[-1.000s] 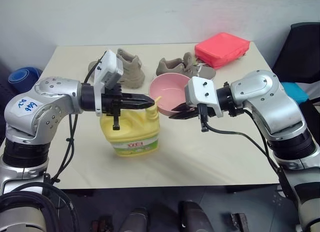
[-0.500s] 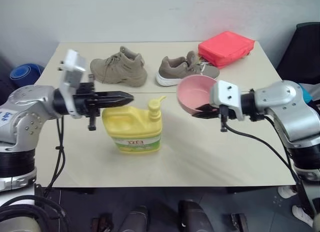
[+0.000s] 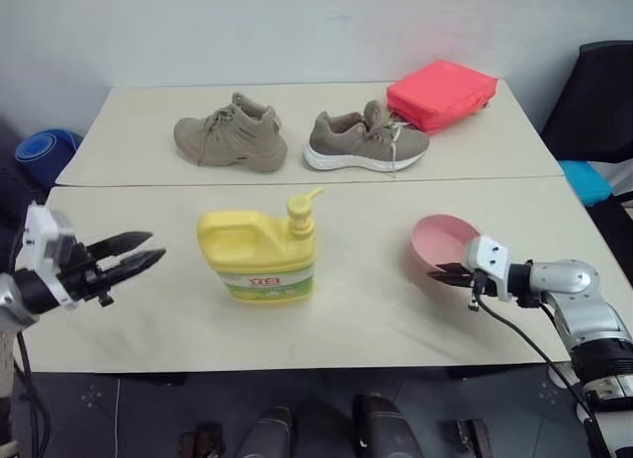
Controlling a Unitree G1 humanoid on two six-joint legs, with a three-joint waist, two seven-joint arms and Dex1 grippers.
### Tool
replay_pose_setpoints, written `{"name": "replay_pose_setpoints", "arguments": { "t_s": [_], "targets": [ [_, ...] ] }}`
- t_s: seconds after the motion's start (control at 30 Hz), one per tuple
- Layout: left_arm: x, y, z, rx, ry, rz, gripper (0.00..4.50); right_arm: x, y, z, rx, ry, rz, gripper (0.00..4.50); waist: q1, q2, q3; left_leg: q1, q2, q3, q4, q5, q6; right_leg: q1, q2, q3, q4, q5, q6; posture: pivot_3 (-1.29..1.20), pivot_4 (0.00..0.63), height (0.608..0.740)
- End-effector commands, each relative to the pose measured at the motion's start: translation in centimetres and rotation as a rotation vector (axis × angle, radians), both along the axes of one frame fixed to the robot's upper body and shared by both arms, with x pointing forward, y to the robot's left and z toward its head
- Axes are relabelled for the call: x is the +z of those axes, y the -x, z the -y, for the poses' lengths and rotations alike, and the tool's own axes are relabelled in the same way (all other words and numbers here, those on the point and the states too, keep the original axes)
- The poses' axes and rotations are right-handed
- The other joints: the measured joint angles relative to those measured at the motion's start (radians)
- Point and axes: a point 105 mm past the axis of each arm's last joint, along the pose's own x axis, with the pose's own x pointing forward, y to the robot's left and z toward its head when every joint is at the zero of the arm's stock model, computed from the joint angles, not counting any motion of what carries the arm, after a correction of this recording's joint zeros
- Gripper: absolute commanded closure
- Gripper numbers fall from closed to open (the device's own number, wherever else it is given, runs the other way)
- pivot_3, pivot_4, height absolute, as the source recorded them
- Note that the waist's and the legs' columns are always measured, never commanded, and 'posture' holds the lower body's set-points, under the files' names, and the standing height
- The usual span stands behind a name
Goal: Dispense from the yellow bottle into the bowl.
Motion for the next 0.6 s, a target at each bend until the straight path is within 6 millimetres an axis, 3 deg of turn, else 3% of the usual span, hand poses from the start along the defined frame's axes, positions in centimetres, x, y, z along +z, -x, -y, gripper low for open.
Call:
{"name": "replay_pose_setpoints", "arguments": {
  "t_s": [0.03,0.2,0.3,0.4,0.6],
  "targets": [
    [-1.9,1.0,0.2,-0.016,-0.050,-0.009,1.28,1.7,0.4,0.2,0.029,-0.090,0.096,3.59,0.004,0.000,0.000,0.000,0.000,0.000,0.000,0.000,0.000,0.000,0.000,0.000,0.000,0.000,0.000,0.00,0.150,0.740],
    [-3.8,1.7,1.0,-0.004,-0.109,0.047,0.00,5.6,3.4,-1.4,0.131,-0.279,0.230,1.97,0.010,0.000,0.000,0.000,0.000,-0.001,0.000,0.000,0.000,0.000,0.000,0.000,0.000,0.000,0.000,0.00,0.150,0.740],
    [-5.3,2.6,1.2,-0.013,-0.160,0.059,0.00,6.4,6.3,-2.7,0.163,-0.369,0.219,0.88,0.012,0.000,0.000,0.000,0.002,-0.001,0.000,-0.001,-0.001,0.001,0.001,-0.001,-0.001,0.000,0.000,0.00,0.150,0.740],
    [-7.2,3.8,1.3,0.005,-0.177,0.007,0.00,5.7,9.7,-3.5,0.162,-0.391,0.178,0.01,0.020,0.001,0.000,0.000,0.002,-0.001,-0.001,-0.002,-0.001,0.002,0.001,0.000,-0.001,0.000,0.000,0.00,0.150,0.740],
    [-8.8,4.3,1.2,0.034,-0.232,-0.003,0.00,4.0,11.7,-1.8,0.074,-0.327,0.178,0.01,0.027,0.000,0.000,0.006,0.003,0.001,0.001,-0.003,0.001,0.008,0.003,0.001,-0.004,0.002,-0.001,0.00,0.150,0.740]
  ]
}}
